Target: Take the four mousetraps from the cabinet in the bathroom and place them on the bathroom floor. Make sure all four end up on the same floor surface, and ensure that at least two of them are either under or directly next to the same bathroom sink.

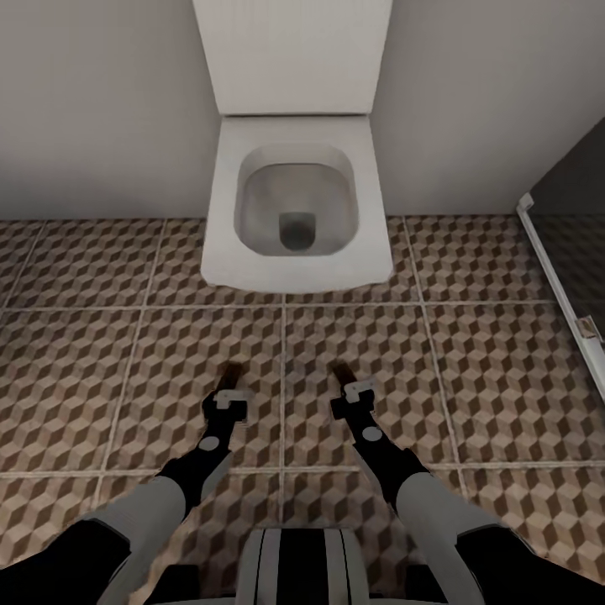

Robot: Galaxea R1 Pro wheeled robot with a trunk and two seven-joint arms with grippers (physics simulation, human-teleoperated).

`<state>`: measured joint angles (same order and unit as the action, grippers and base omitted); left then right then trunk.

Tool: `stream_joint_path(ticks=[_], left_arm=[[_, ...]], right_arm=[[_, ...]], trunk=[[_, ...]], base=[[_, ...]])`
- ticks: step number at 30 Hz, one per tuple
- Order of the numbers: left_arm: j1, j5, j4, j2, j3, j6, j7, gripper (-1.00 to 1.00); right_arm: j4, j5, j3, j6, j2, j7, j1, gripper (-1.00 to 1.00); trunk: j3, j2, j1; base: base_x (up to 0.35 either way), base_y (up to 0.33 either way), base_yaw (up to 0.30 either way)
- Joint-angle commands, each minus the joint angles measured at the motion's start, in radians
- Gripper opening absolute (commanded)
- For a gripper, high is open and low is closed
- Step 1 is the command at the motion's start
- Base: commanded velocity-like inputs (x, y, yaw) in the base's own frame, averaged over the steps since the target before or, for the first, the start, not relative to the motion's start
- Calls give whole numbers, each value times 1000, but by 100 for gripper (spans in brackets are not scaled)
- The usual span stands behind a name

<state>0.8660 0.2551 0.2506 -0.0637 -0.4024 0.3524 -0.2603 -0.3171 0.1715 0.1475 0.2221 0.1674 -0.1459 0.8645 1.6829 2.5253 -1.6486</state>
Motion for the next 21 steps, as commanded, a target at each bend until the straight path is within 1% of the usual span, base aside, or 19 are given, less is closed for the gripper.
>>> stream_joint_path(ticks=[1, 10, 13, 17, 21], left_arm=[[1, 4, -2, -1, -10, 2, -9, -100], [1, 3, -22, -7, -16, 3, -10, -100], [1, 3, -25, -7, -16, 3, -10, -100], [0, 3, -26, -9, -16, 3, -9, -100], [-7, 4, -27, -19, -17, 3, -8, -100]], right_arm=[[1, 8, 4, 0, 0, -10, 1, -100], [1, 8, 4, 0, 0, -10, 0, -100], [1, 8, 4, 0, 1, -10, 1, -100], [2, 8, 6, 0, 4, -9, 1, -100], [2, 8, 6, 2, 4, -2, 1, -100]], trunk=[[0, 0, 0], [0, 0, 0], [0, 0, 0], [0, 0, 0], [0, 0, 0]], base=[[296, 115, 0], [287, 115, 0], [260, 13, 0], [131, -99, 0], [41, -39, 0]])
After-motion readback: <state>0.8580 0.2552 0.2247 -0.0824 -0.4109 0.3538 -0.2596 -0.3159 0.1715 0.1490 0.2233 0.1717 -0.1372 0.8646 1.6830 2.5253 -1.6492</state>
